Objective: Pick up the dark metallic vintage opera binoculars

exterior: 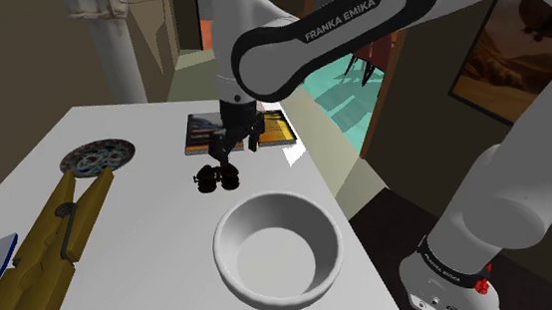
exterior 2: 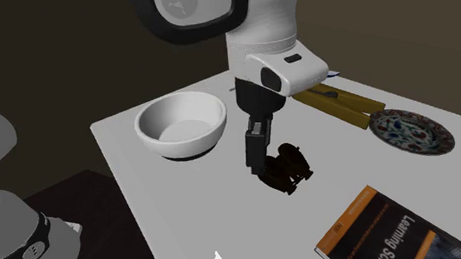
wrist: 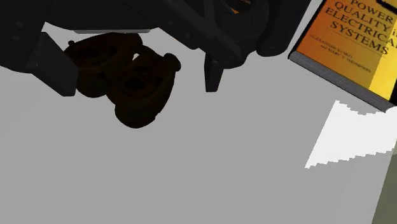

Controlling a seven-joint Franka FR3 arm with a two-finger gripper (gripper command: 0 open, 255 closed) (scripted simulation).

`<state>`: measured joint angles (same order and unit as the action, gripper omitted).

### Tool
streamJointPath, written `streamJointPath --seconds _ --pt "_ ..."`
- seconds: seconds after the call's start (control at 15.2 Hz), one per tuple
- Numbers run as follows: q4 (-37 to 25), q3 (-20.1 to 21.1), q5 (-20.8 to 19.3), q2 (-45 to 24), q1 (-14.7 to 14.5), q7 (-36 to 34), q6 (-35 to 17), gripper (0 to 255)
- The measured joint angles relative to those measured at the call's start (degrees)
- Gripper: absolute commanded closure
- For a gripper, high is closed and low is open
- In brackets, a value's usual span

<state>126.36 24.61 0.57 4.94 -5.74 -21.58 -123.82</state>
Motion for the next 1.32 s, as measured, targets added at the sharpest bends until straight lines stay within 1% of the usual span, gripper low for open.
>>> streamJointPath --seconds 0.2,0.59,0.66,1.32 --pt "-1.0 0.9 -1.8 -3.2 -0.5 -2.4 -1.9 0" --pt "0.8 1.0 -3.7 -6.4 -0.6 -3.8 -6.4 0" --pt "0.9 1.0 -3.8 -6.6 -0.6 -3.9 -6.7 255" --pt "1.0 1.1 -3.9 -6.7 -0.6 -4.0 -7.0 255"
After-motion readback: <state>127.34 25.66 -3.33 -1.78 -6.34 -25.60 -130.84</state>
